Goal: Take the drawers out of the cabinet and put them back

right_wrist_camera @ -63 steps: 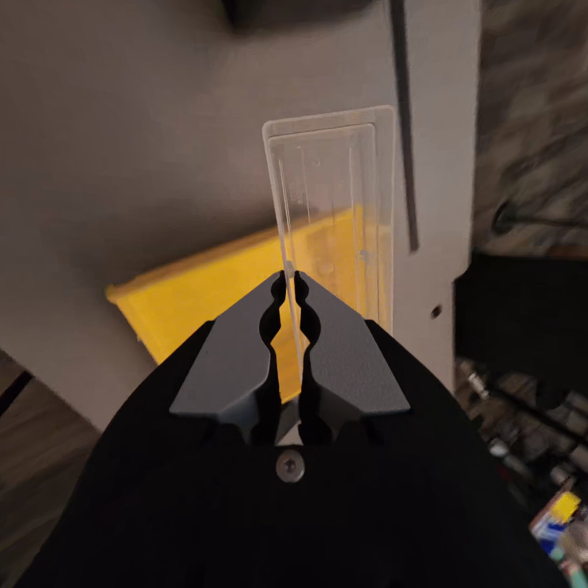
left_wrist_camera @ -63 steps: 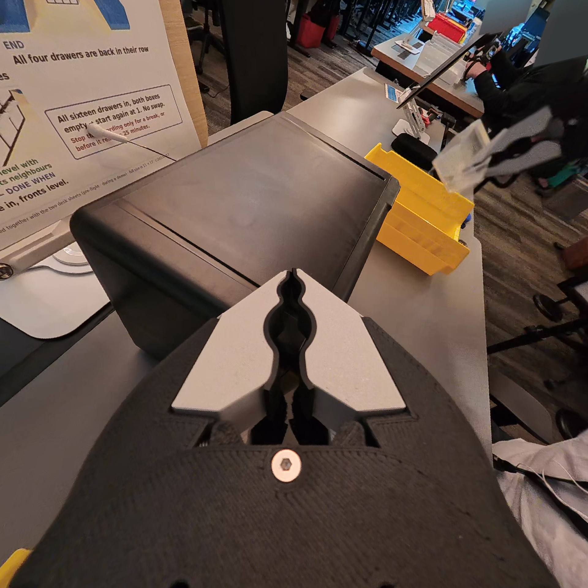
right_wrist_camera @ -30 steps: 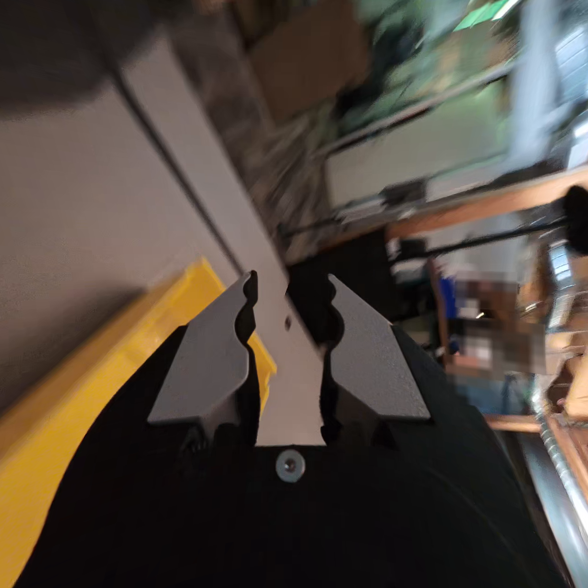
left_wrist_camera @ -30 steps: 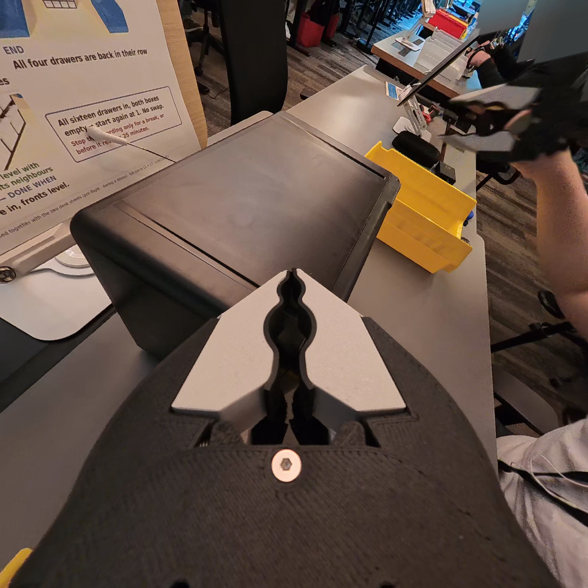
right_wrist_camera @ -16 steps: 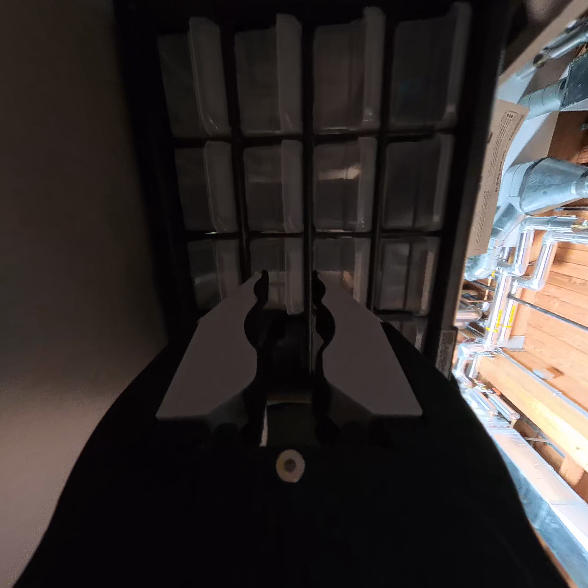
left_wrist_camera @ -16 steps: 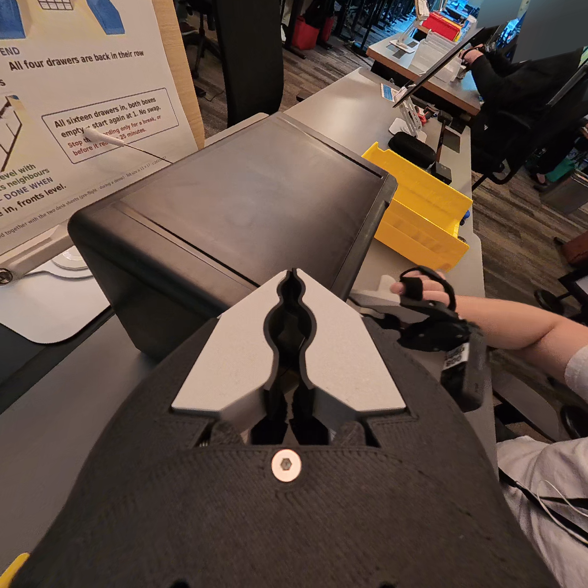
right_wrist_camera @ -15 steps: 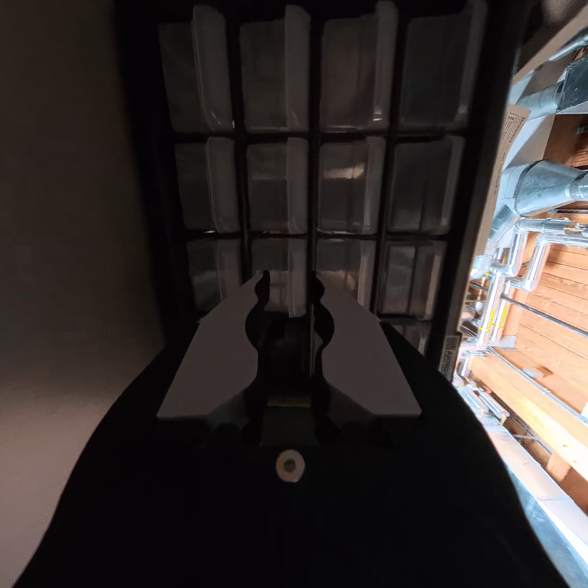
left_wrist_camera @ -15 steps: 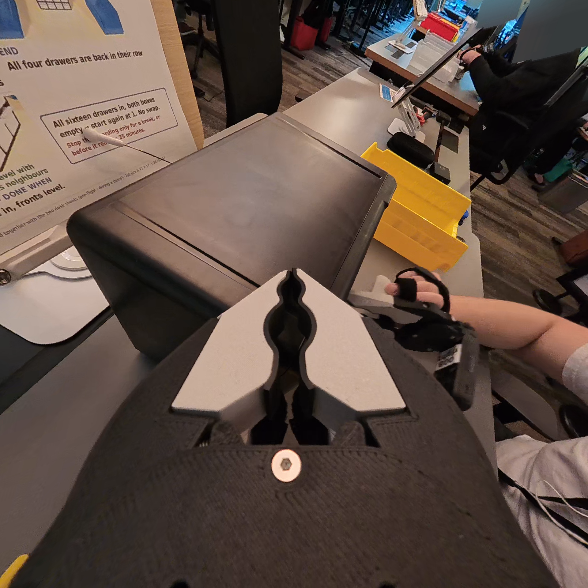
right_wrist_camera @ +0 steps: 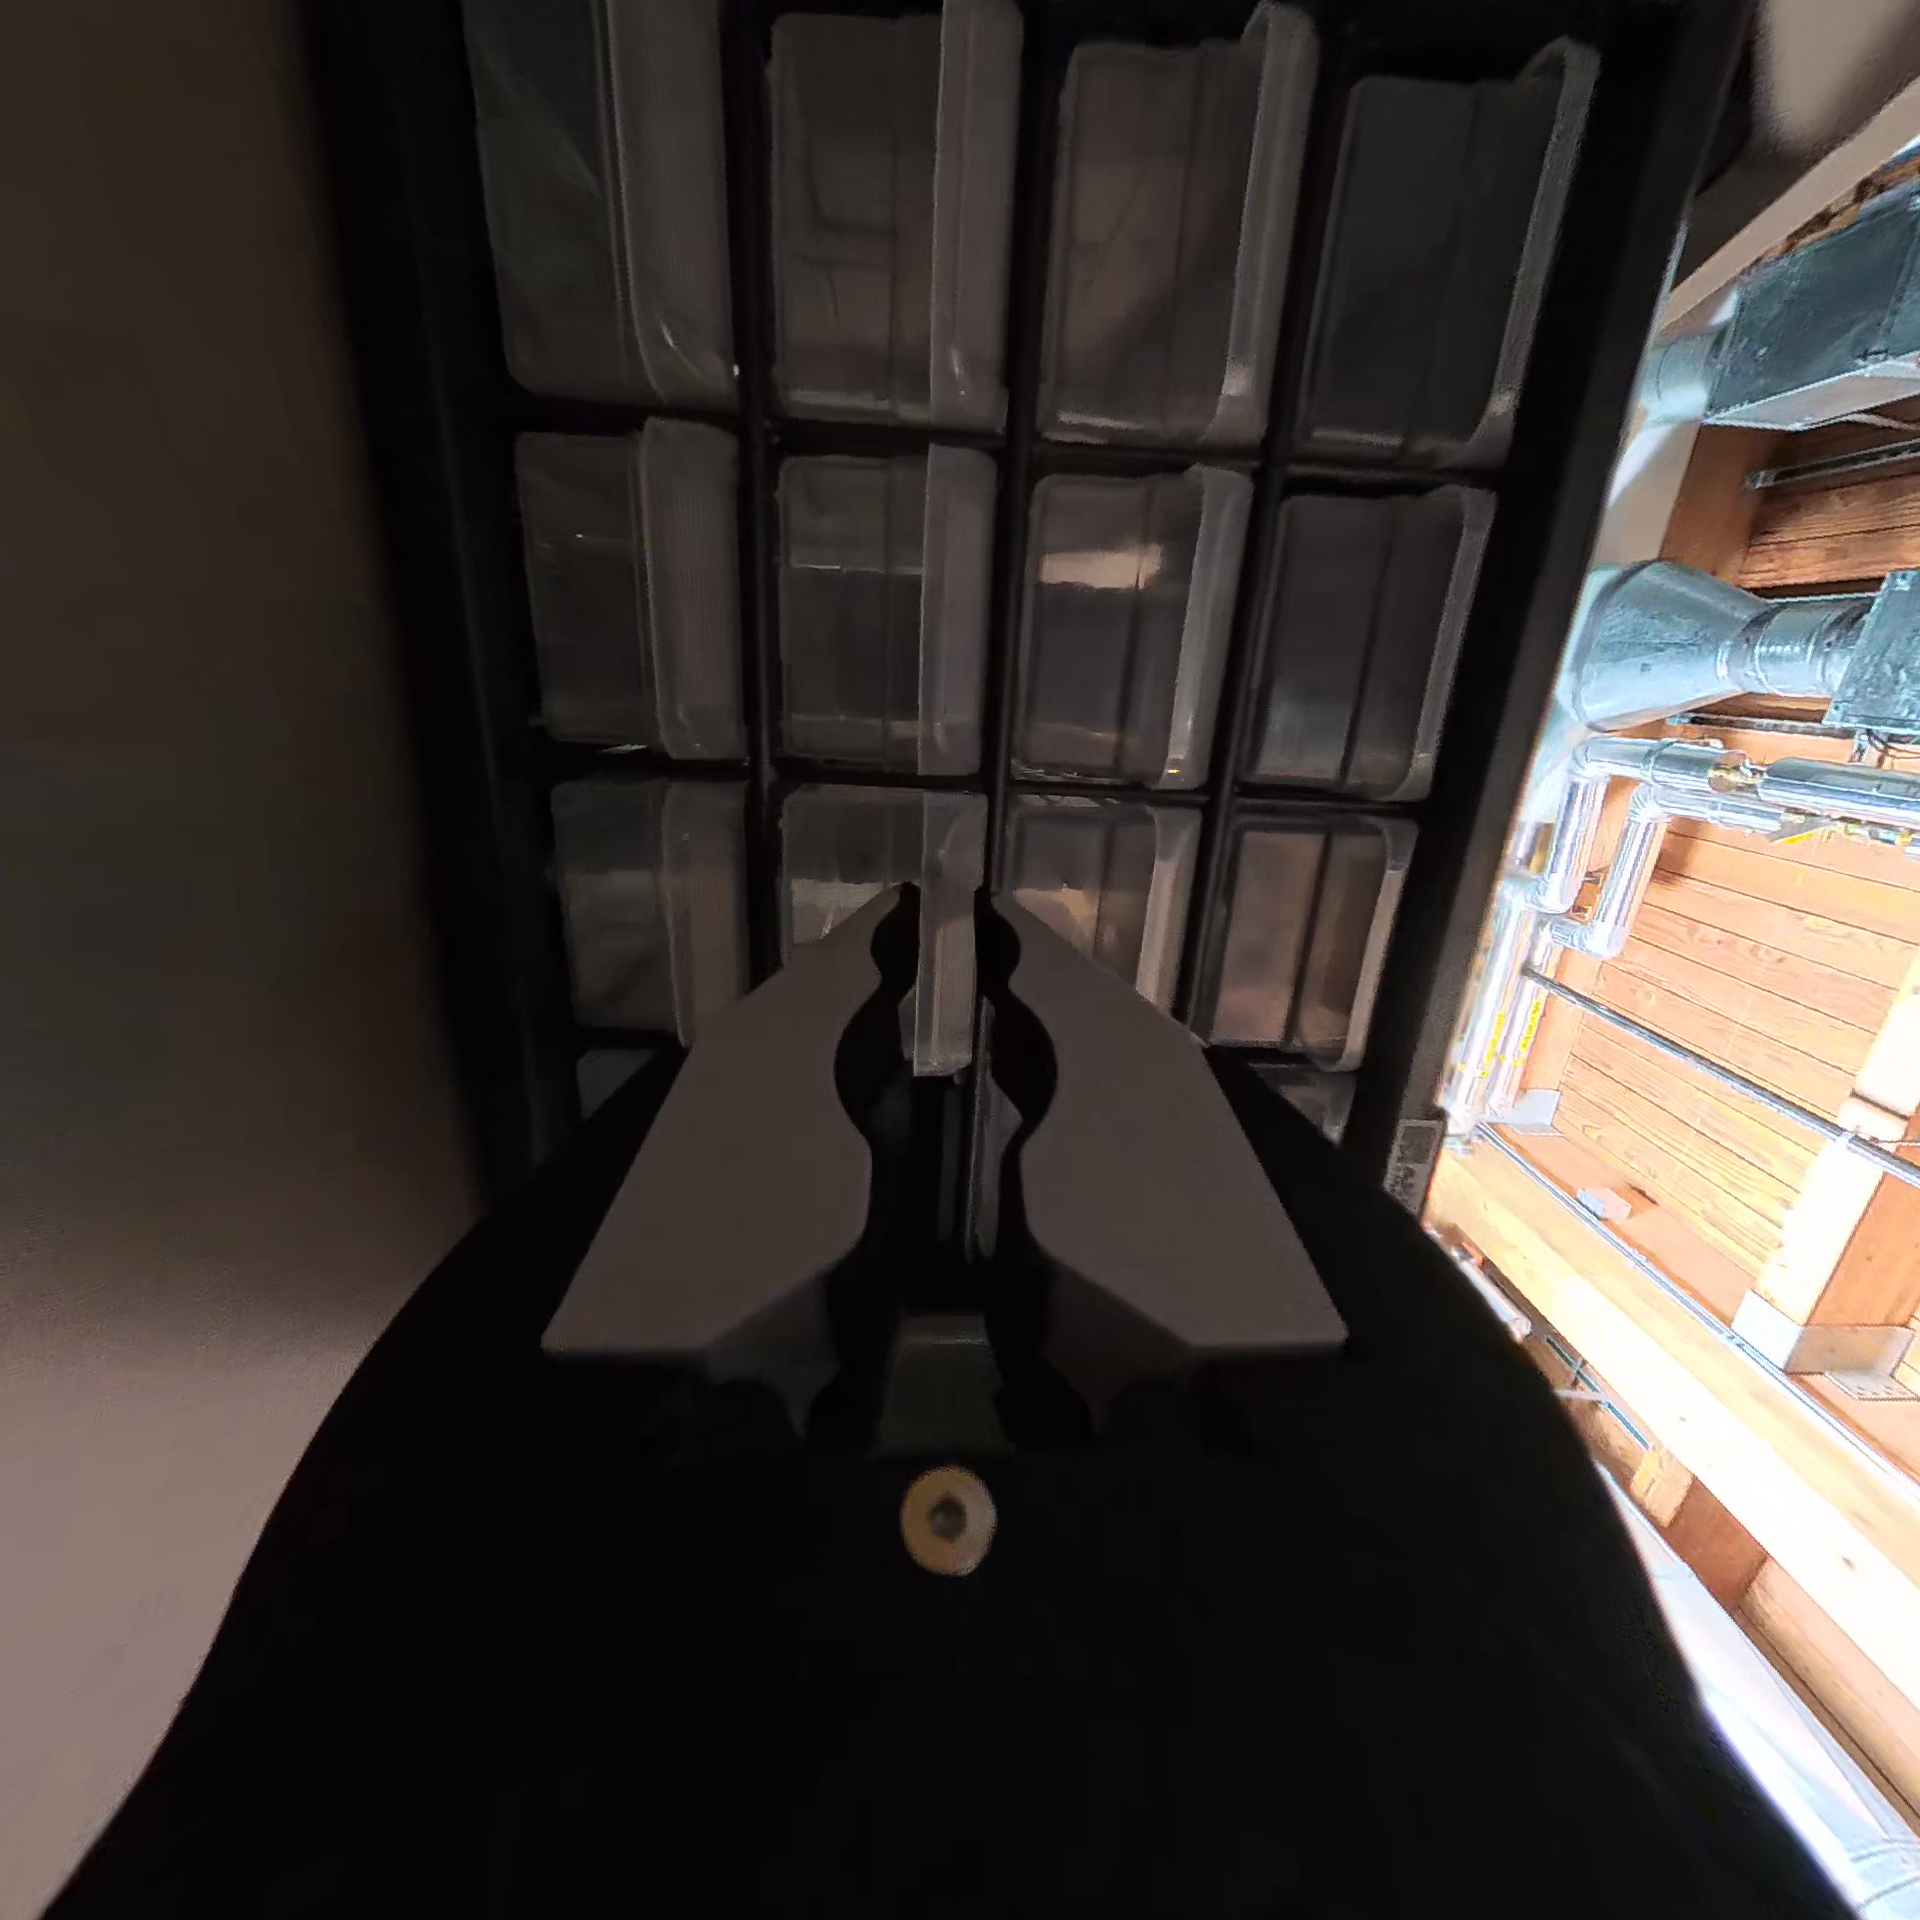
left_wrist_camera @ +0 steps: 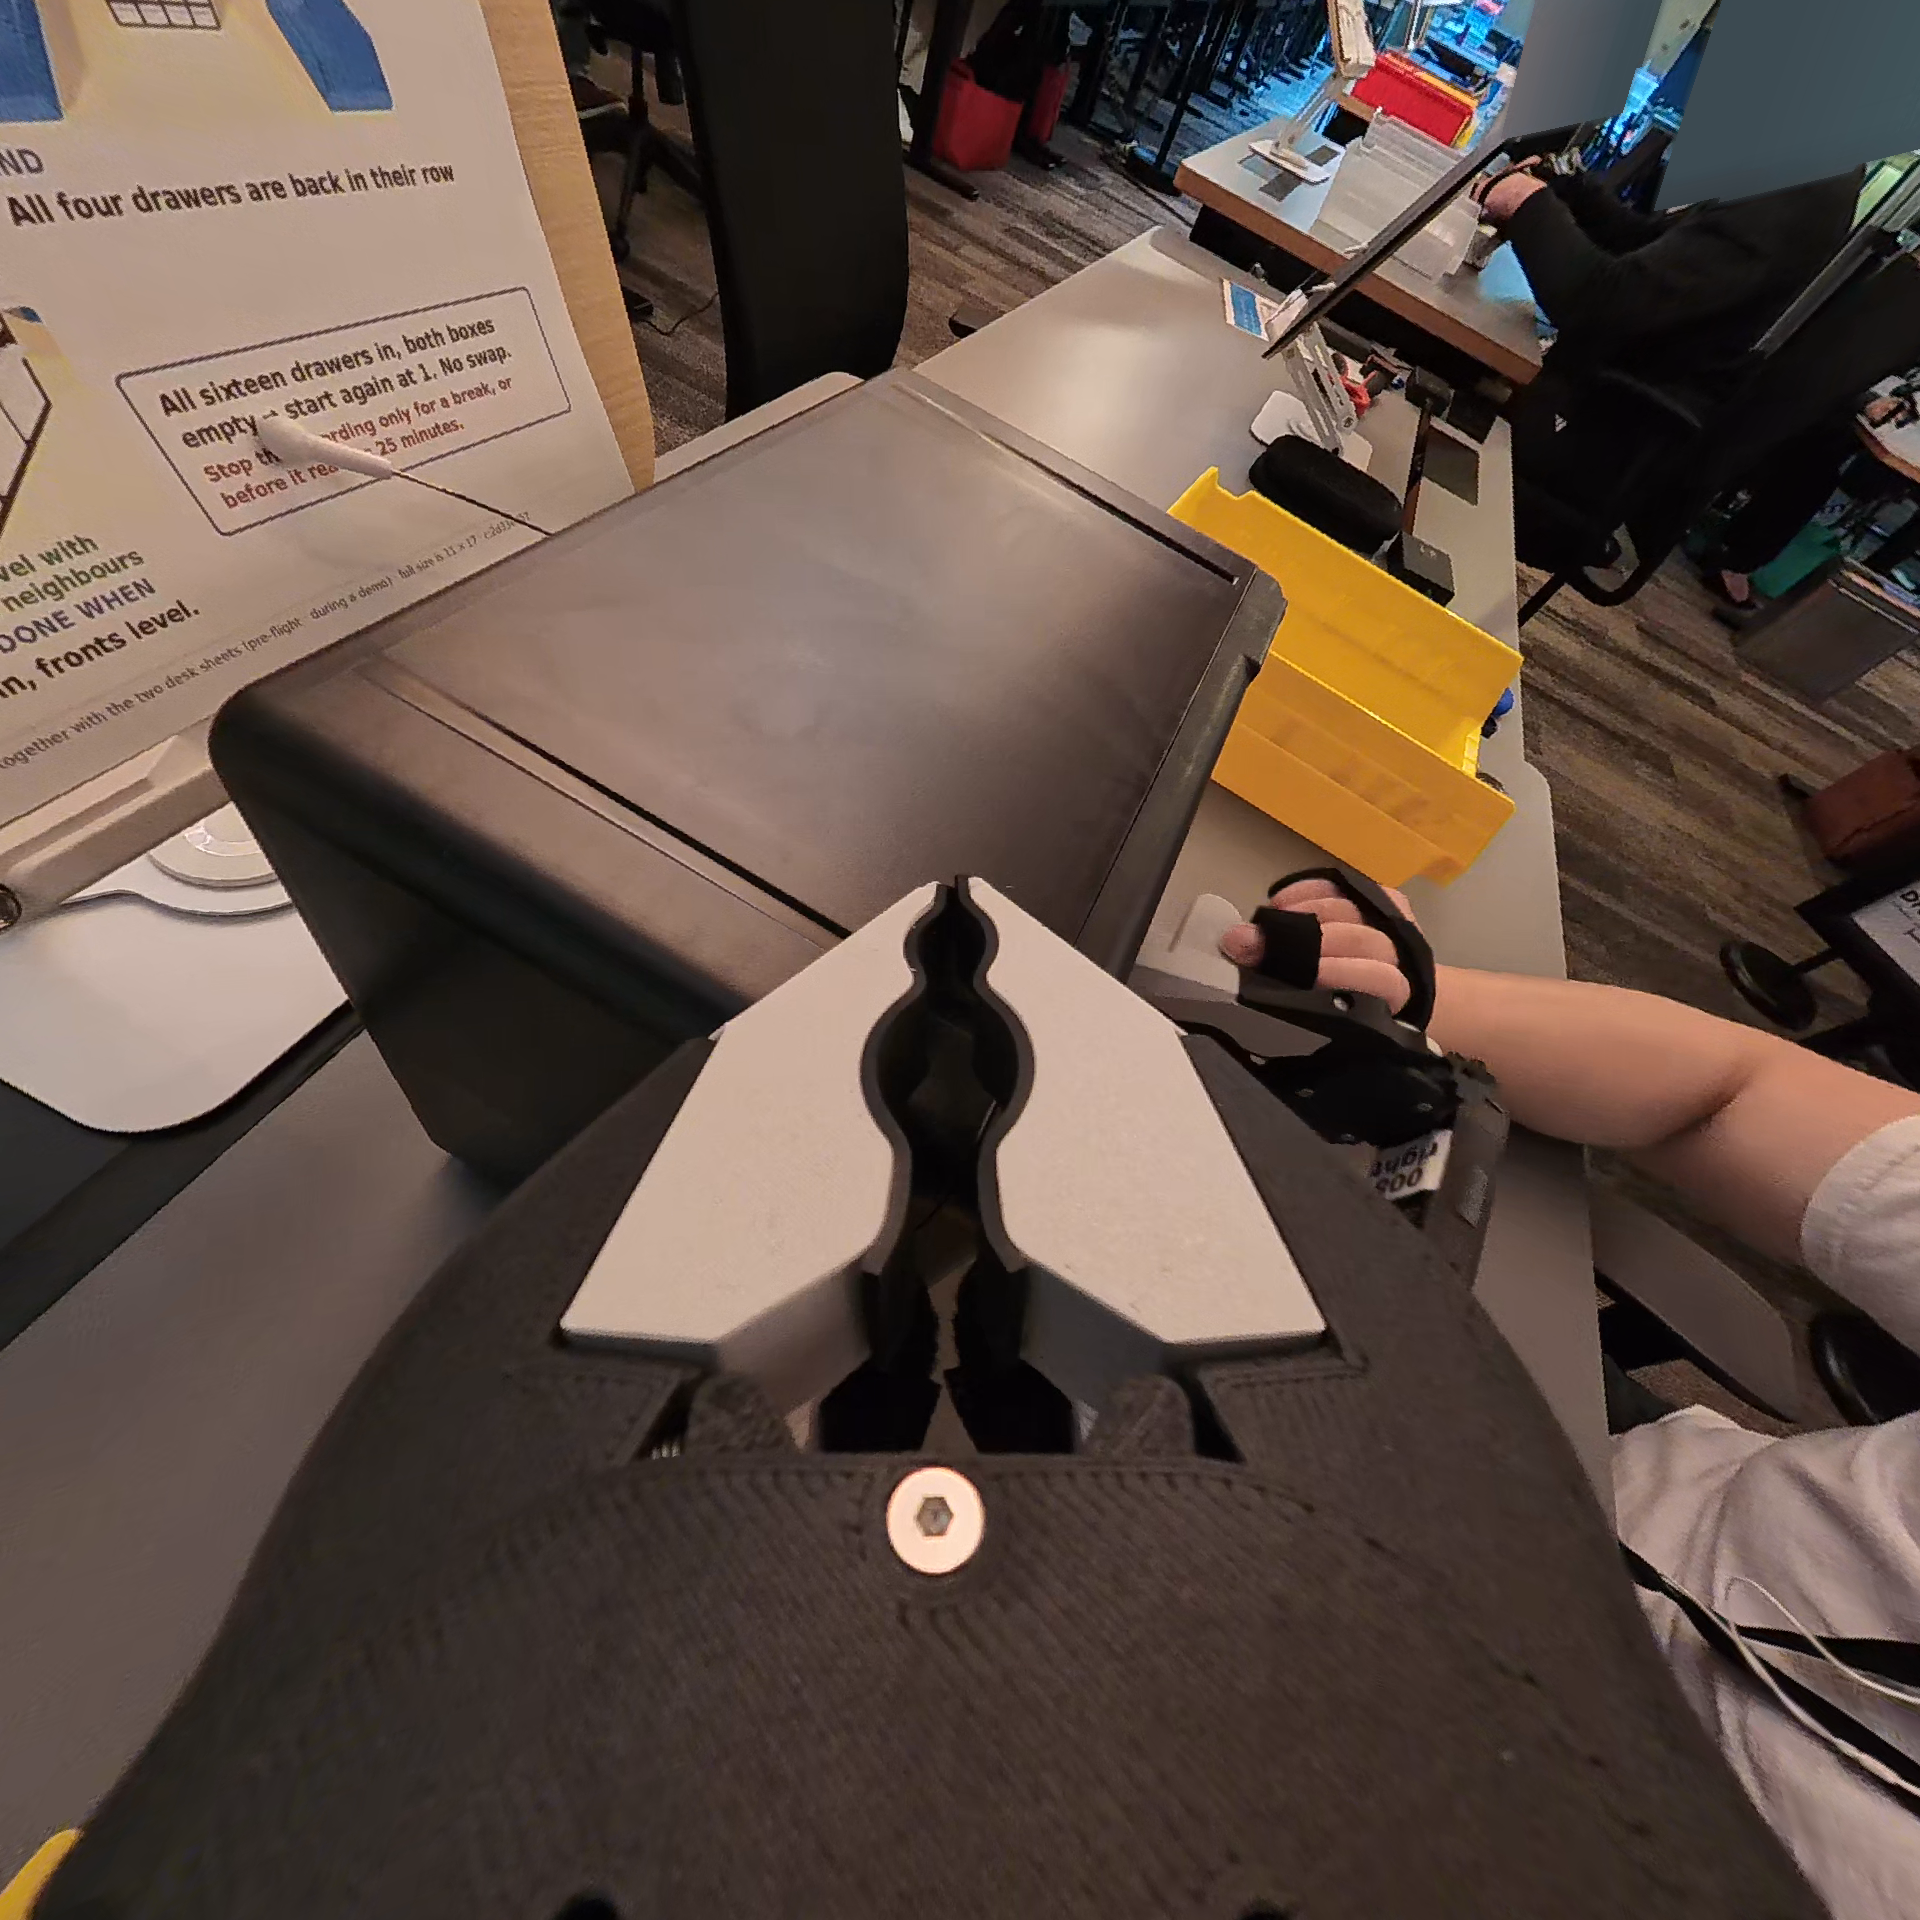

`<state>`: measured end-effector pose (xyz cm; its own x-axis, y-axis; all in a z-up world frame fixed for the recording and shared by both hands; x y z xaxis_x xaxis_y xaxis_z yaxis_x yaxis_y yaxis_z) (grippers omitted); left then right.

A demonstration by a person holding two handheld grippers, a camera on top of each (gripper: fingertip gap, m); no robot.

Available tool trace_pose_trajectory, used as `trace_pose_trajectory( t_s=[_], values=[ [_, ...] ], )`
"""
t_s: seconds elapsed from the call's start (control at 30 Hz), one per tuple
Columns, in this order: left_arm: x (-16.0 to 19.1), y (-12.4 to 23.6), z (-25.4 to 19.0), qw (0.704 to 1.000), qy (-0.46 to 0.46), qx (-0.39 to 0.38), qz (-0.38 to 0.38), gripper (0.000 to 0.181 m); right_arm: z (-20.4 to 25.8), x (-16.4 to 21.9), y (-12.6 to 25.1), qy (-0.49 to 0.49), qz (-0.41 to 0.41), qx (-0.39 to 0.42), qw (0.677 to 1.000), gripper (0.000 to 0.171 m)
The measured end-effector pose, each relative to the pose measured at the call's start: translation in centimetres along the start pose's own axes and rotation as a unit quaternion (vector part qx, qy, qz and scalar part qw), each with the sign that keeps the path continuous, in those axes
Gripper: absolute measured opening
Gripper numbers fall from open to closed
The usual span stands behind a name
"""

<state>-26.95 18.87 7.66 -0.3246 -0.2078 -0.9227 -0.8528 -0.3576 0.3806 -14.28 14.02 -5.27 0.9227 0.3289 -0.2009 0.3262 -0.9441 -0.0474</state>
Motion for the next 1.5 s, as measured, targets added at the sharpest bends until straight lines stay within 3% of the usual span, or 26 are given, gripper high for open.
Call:
trace_pose_trajectory(
  t_s=[0.23,0.37,0.43,0.57,0.87,1.0,1.2,1.5],
  values=[
    [0.0,0.0,0.0,1.0,0.002,0.005,-0.002,0.001,0.1,-0.9,3.4,-0.016,-0.005,-0.072,0.997,0.011],
    [0.0,0.0,0.0,1.0,0.004,0.006,-0.003,0.0,-0.7,-1.3,2.9,-0.058,0.001,-0.143,0.988,0.036],
    [0.0,0.0,0.0,1.0,0.003,0.005,-0.003,0.0,-0.5,-1.0,2.2,-0.058,0.03,-0.196,0.978,0.036],
    [0.0,0.0,0.0,1.0,0.004,0.006,-0.003,0.0,0.8,-0.1,1.3,-0.064,0.091,-0.316,0.942,0.031],
    [0.0,0.0,0.0,1.0,0.003,0.006,-0.003,0.0,1.1,0.5,1.2,-0.083,0.173,-0.447,0.873,0.023],
    [0.0,0.0,0.0,1.0,0.002,0.006,-0.003,0.0,0.9,-0.3,2.0,-0.138,0.195,-0.531,0.813,0.013],
    [0.0,0.0,0.0,1.0,0.003,0.007,-0.003,0.0,1.5,-0.9,4.4,-0.147,0.21,-0.6,0.758,0.012],
    [0.0,0.0,0.0,1.0,0.004,0.008,-0.004,0.0,1.5,-2.0,7.6,-0.132,0.225,-0.612,0.747,0.011]
  ],
)
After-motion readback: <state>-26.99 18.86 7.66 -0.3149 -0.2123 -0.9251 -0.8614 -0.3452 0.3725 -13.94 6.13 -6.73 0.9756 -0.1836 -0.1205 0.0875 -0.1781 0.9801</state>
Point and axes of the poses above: each gripper's, where its closed fingertips meet, y back along the fingers, x out of its underside, z = x × y across the jaws, the point moved 3 cm from there along y, back along the fingers, and after that the axes turned 15 degrees about -y, right-handed, at the moved point
